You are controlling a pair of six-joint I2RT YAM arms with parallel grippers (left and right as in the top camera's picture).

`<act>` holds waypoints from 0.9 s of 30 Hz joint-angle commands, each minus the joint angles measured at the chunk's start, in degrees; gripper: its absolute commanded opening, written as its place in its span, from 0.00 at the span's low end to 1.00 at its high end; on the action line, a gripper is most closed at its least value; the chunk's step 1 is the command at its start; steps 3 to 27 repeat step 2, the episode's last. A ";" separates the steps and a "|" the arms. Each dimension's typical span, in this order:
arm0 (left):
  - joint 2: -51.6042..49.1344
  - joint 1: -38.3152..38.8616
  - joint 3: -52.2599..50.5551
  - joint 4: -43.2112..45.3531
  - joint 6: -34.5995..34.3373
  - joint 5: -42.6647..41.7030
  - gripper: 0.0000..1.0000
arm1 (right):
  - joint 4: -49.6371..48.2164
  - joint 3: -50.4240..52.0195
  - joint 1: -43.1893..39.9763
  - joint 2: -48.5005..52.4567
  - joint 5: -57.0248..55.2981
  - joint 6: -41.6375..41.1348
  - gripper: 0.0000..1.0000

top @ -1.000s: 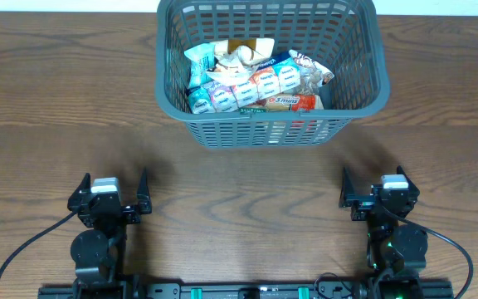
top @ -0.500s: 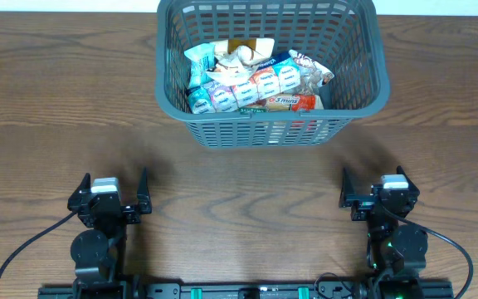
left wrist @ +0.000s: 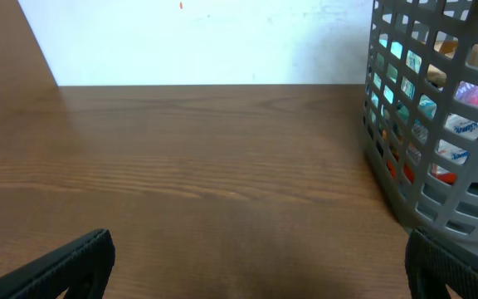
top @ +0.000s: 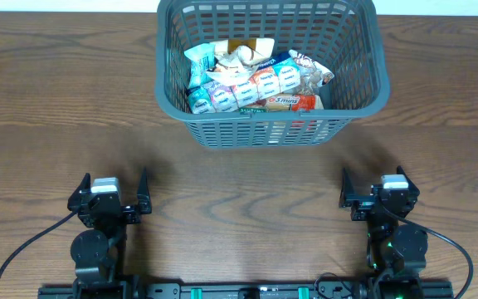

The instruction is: Pack container

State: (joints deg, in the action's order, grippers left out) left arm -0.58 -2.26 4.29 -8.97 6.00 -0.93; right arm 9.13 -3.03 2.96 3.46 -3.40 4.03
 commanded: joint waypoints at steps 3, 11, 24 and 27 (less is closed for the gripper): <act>0.39 -0.31 -1.55 -0.57 -0.31 -0.13 0.99 | -0.11 0.50 0.28 -0.44 0.20 0.79 0.99; 0.39 -0.31 -1.55 -0.57 -0.31 -0.13 0.99 | -0.11 0.50 0.28 -0.44 0.20 0.79 0.99; 0.39 -0.31 -1.55 -0.57 -0.31 -0.13 0.99 | -0.11 0.50 0.28 -0.44 0.20 0.79 0.99; 0.39 -0.31 -1.55 -0.57 -0.31 -0.13 0.99 | -0.11 0.50 0.28 -0.44 0.20 0.79 0.99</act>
